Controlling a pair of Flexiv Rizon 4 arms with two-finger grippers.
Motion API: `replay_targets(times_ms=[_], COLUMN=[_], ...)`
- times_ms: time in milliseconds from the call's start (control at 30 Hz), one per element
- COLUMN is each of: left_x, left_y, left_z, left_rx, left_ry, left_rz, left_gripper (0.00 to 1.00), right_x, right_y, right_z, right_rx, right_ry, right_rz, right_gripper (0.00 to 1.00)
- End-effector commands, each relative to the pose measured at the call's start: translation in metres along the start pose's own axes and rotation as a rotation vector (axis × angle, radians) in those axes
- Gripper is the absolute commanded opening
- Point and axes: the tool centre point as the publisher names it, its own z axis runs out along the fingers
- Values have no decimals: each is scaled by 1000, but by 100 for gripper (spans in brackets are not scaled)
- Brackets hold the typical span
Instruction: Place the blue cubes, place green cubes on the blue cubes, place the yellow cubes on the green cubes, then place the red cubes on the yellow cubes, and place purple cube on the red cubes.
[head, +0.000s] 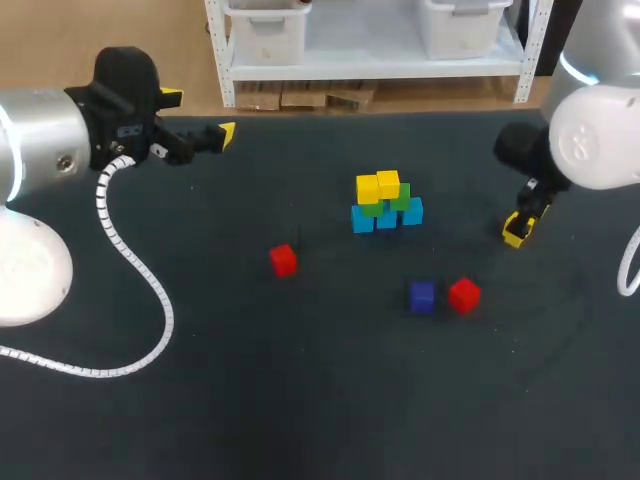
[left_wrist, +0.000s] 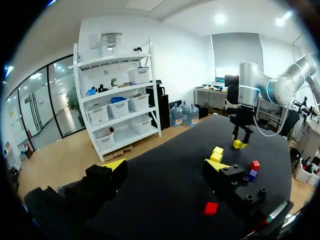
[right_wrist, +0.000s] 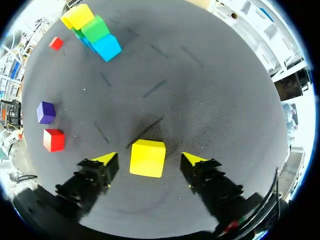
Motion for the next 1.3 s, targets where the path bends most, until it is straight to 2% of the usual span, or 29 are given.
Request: replay_targets(times_ms=[33,433,567,733,833,1000,1300], left_x=[2,2,2,2,2,2,2], left_y=[2,2,2,2,2,2,2], left_z=[-1,-1,-1,-1,-1,-1,-1], left_rx=[9,9,9,9,9,9,9], left_ry=[-8,-8,-8,-8,-8,-8,-8], left_rz=[1,1,1,1,1,1,1], left_gripper=[100,100,100,100,100,100,100], right_x=[-3,2,-4,-24,-42,-73,-105], right_y=[-1,5,8,18,31,49,56], right_z=[0,-21,-47,-85,-98,-94,-82], right_rx=[17,6,29,106,147,178,196], right_ry=[19,20,-11,-81,-130,-156,-130], right_rz=[-13,-151,-271,-439,-564,-717,-835], right_gripper=[0,0,0,0,0,0,0])
